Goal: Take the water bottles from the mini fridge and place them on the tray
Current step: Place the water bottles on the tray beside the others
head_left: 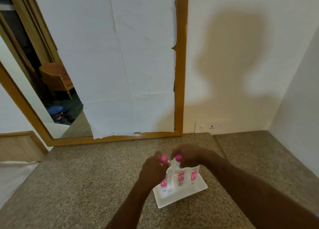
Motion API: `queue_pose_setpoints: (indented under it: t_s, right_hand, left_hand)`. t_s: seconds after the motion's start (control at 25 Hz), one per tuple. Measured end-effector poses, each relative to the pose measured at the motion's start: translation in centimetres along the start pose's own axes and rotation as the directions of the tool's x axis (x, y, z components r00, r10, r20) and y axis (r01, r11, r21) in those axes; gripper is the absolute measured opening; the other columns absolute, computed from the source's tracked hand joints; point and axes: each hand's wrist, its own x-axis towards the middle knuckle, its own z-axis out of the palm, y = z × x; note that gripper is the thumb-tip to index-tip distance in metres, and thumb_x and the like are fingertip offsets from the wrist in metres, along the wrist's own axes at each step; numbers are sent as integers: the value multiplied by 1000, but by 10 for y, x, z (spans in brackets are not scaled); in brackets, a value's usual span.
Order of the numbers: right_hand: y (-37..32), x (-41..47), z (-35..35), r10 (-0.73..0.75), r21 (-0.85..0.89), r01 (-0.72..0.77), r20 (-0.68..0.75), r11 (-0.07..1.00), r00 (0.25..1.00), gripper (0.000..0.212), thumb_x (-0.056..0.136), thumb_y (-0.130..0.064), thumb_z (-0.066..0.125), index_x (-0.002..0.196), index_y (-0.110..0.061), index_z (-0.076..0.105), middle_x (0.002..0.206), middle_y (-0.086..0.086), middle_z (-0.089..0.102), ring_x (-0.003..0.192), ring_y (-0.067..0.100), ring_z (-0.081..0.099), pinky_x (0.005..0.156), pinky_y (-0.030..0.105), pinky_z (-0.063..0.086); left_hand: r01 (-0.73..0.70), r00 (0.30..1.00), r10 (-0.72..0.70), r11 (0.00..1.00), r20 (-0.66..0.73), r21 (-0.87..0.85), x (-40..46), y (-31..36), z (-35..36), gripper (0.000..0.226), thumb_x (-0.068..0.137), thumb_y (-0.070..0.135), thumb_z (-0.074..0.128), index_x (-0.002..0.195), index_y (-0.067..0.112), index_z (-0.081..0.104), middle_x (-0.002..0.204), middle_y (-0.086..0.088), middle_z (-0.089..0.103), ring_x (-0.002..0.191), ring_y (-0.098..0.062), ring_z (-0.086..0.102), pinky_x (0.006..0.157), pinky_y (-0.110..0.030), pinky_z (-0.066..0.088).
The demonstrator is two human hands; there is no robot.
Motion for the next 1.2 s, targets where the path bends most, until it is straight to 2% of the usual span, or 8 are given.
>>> queue_pose_setpoints:
  t_s: [0.12,0.24,0.4,0.6,0.72,0.92,1.2]
  right_hand:
    - [8,9,8,-26,-56,27,13,998,1000,42,80,-15,67,118,-30,58,123,0,62,112,20,53,91,38,36]
    - [10,17,12,-55,-137,56,12,989,998,43,82,-19,66,121,-32,55,128,-2,59,121,22,48,102,49,28]
    - [13,22,19,-79,-132,82,30,988,996,41,84,-17,65,121,-30,54,131,-1,58,125,22,46,106,57,21]
    - [17,26,26,-54,-8,54,17,998,998,41,83,-10,63,121,-26,55,125,2,60,114,21,53,96,43,39]
    - [20,27,23,-32,32,31,13,999,999,43,83,-10,64,122,-24,55,125,3,60,110,20,54,85,32,43]
    - [20,22,26,10,42,-9,-31,999,999,44,82,-11,64,122,-25,54,124,2,60,110,21,54,89,37,46]
    - [15,22,30,73,43,-73,-18,996,997,47,82,-12,64,125,-26,49,122,3,60,107,22,55,88,39,47]
  left_hand:
    - [54,999,-54,999,6,5,4,-8,14,22,87,32,63,102,19,53,93,0,66,76,-12,56,59,-22,37]
    - [73,997,-73,997,-6,17,4,-14,19,20,86,31,63,99,19,53,87,3,62,74,-11,55,56,-19,35]
    - [101,994,-101,995,-32,7,5,-19,24,19,87,27,63,99,17,53,90,-2,66,77,-14,59,61,-24,40]
    - [101,994,-102,994,-38,-35,9,-21,30,13,86,24,62,91,22,50,88,-2,62,76,-12,57,59,-22,40]
    - [73,997,-74,997,-28,-31,13,-20,34,15,84,24,64,93,21,51,88,-1,61,76,-11,55,57,-17,35]
    - [41,999,-41,999,-12,-5,21,-22,35,19,83,24,67,91,25,50,80,10,54,71,-4,50,55,-15,31]
    - [0,1000,-1,999,15,43,21,-24,30,24,85,30,65,101,20,50,92,0,63,80,-15,57,68,-27,42]
